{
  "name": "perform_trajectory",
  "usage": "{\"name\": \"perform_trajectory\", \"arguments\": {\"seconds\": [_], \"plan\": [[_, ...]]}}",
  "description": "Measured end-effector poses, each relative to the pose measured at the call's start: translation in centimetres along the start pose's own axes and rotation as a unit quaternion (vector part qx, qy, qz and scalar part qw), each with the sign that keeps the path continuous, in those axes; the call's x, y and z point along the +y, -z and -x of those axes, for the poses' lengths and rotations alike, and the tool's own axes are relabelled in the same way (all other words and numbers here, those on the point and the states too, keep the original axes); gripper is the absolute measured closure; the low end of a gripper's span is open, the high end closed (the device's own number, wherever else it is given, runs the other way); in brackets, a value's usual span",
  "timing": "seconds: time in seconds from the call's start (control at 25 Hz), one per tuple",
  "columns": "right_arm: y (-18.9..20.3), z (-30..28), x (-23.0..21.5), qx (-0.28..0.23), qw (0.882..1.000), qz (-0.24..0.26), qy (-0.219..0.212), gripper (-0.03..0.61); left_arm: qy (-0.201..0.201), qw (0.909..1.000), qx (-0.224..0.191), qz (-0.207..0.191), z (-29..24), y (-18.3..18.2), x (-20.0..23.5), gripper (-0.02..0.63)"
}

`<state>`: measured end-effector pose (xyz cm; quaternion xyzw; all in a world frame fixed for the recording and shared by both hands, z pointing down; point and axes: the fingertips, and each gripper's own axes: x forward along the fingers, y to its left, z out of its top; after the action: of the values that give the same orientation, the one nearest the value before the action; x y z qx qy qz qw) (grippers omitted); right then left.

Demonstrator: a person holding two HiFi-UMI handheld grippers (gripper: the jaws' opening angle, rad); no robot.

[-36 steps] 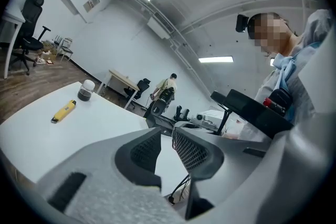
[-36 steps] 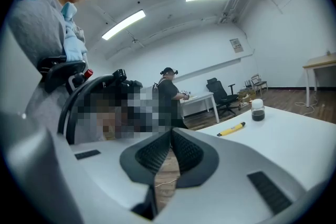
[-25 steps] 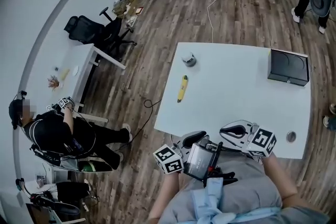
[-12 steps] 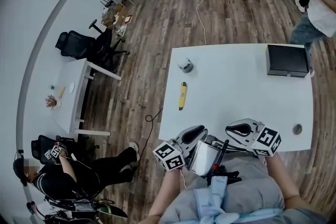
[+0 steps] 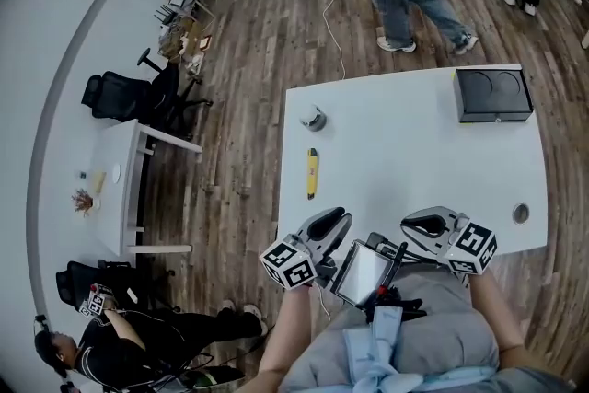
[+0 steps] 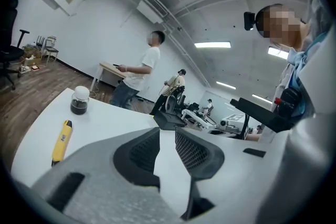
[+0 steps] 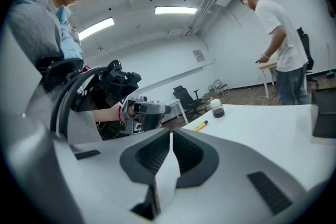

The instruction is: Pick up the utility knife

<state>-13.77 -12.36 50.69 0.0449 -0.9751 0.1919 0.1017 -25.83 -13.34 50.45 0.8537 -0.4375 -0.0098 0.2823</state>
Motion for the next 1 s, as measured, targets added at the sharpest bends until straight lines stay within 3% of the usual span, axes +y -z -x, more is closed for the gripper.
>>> {"name": "perform_trajectory", "arguments": {"seconds": [0.44,0.76,1.0], "plan": [[0.5,0.1,-1.0,0.001,1.0,-0.008,0.011,0.548,-0.025,0.9995,0.016,-0.01,-0.3,-0.3,1.7,0.403],[0.7,0.0,-1.6,0.007,1.0,-0.013,0.016,0.548,-0.086,0.9944,0.044,-0.044,1.3,1.2,6.3,0.399],[1.0,-0.4,-1.7,0.017,1.0,-0.011,0.015,0.548,-0.122,0.9896,0.067,-0.037,1.9,3.6,10.0,0.399]]}}
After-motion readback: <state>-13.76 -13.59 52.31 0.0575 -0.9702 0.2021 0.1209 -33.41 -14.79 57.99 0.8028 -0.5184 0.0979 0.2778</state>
